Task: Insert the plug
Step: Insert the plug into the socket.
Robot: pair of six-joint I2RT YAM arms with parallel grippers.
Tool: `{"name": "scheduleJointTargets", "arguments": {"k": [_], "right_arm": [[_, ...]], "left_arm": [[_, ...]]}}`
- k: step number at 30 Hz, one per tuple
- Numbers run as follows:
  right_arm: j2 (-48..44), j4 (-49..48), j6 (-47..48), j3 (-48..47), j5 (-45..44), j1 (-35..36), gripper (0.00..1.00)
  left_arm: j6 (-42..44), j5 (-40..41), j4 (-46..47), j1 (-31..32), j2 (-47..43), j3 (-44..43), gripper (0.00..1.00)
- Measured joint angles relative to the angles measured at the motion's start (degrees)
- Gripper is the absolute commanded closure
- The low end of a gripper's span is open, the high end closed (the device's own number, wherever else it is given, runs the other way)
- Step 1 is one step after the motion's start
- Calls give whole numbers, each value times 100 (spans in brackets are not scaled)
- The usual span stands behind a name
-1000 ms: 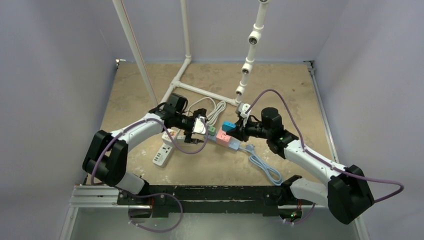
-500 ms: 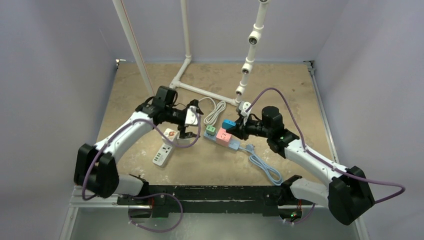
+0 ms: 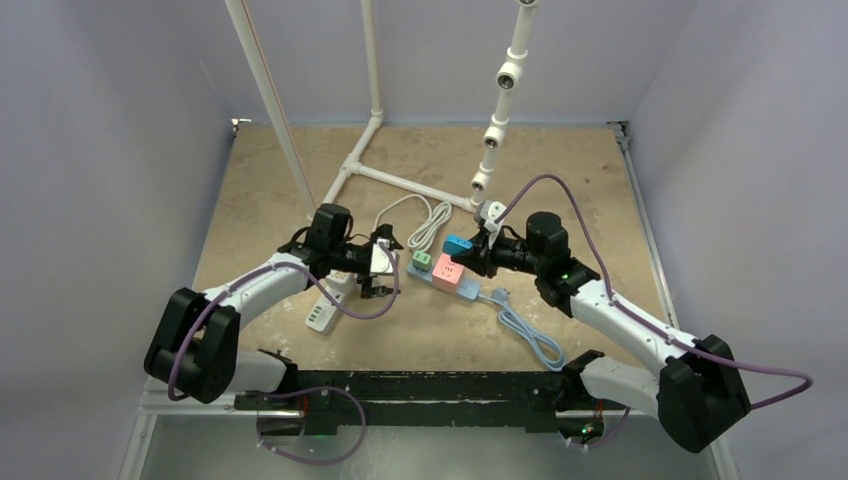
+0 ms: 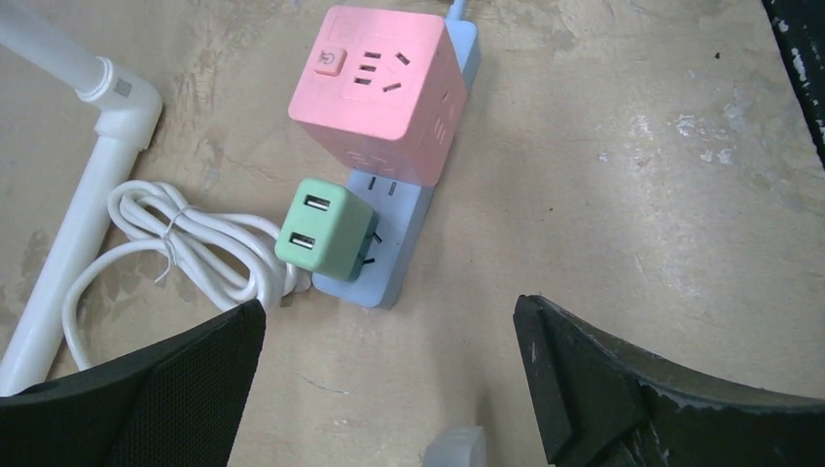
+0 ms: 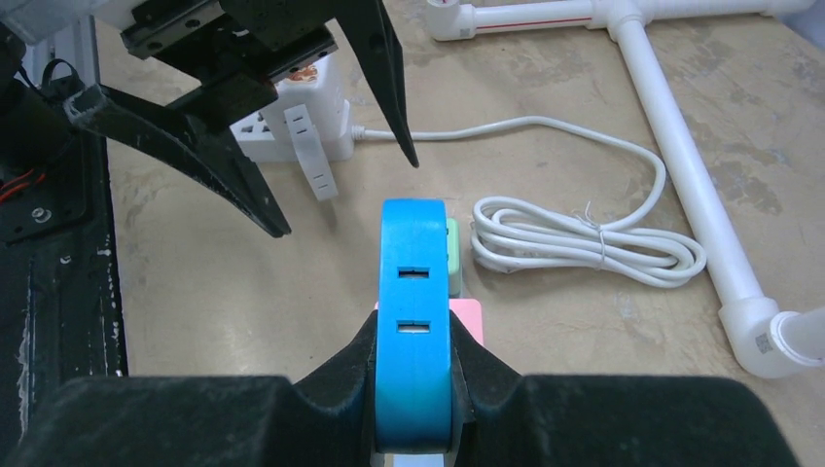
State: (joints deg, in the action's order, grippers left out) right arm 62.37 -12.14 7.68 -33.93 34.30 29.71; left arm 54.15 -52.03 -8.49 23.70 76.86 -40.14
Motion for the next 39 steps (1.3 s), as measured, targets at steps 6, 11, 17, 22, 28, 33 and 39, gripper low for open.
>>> {"name": "scheduleJointTargets", "arguments": {"k": [6,11,17,22,28,33,39], "right_arm": [[319,-221,-11,0,151,0,100],[586,-223,17,0,234,0,100],[601,-442,33,83,269,0,100],[793,-772,26,249,269,0,100],[988,-1038,22,363,264,0,100],[1058,-1303,7,442,262,0,100],[1141,-1563,-22,533,264,0,100]], "left_arm": [[234,-96,369,4,706,-232,20],[308,-247,474,11,1305,-647,39],[756,-417,94,63,1827,-1362,50],[1471,-538,-693,164,2083,-1740,51],[2212,-590,-1436,236,2308,-1858,51],[2507,-603,-1725,247,2446,-2046,56],[2614,-599,-1814,304,2586,-2199,63]]}}
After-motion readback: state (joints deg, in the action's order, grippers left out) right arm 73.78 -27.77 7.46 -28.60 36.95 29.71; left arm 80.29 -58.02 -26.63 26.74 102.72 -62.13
